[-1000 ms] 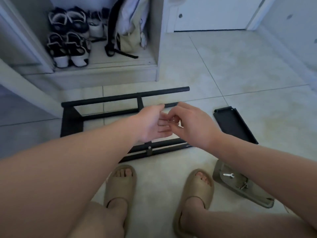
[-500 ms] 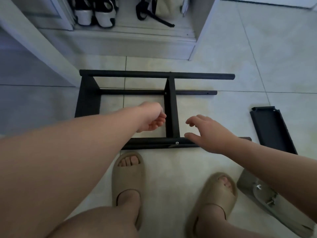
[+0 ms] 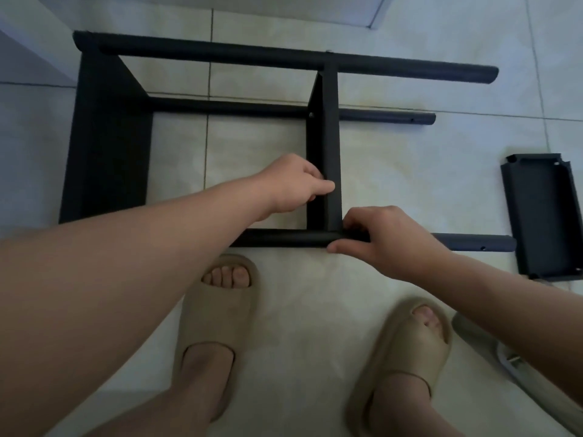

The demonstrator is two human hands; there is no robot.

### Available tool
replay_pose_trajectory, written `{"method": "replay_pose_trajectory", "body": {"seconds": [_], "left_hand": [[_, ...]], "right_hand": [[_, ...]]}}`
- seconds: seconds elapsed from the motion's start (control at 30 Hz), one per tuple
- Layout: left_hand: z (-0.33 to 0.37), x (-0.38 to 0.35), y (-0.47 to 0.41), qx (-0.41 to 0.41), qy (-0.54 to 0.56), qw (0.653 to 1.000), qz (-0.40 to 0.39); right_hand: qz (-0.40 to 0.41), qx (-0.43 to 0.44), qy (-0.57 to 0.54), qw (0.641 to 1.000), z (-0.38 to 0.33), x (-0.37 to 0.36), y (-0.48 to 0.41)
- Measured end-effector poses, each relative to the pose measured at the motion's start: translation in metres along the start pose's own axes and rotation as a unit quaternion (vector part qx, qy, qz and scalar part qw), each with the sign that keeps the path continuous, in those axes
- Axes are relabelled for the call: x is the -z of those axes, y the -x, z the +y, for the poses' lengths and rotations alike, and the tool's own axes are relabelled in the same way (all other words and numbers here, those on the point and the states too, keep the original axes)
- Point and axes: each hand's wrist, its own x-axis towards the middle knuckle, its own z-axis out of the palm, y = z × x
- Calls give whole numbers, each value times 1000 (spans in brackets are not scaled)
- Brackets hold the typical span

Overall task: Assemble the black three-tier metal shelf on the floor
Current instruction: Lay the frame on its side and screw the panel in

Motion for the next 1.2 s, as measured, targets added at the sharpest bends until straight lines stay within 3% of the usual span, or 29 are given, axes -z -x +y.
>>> {"method": "replay_pose_trajectory", "body": {"seconds": [0.27, 0.47, 0.6, 0.87, 1.03, 1.2], "left_hand": [[-8, -17, 9, -18, -39, 995, -95], [-9, -17, 8, -29, -48, 990, -129], [-13, -18, 7, -44, -44, 990, -126], [-22, -16, -1, -51, -6, 988, -146], [-25, -9, -3, -17, 34, 981, -190], [-35, 1, -9, 112, 50, 979, -165]], "right_hand": [[-30, -5, -5, 1000, 3, -19, 31], [120, 17, 102, 987, 17, -25, 28], [64, 80, 205, 973, 23, -22, 10], [67, 131, 232, 961, 27, -26, 4], [63, 161, 231, 958, 27, -24, 2], [62, 163, 217, 961, 26, -22, 2]]}}
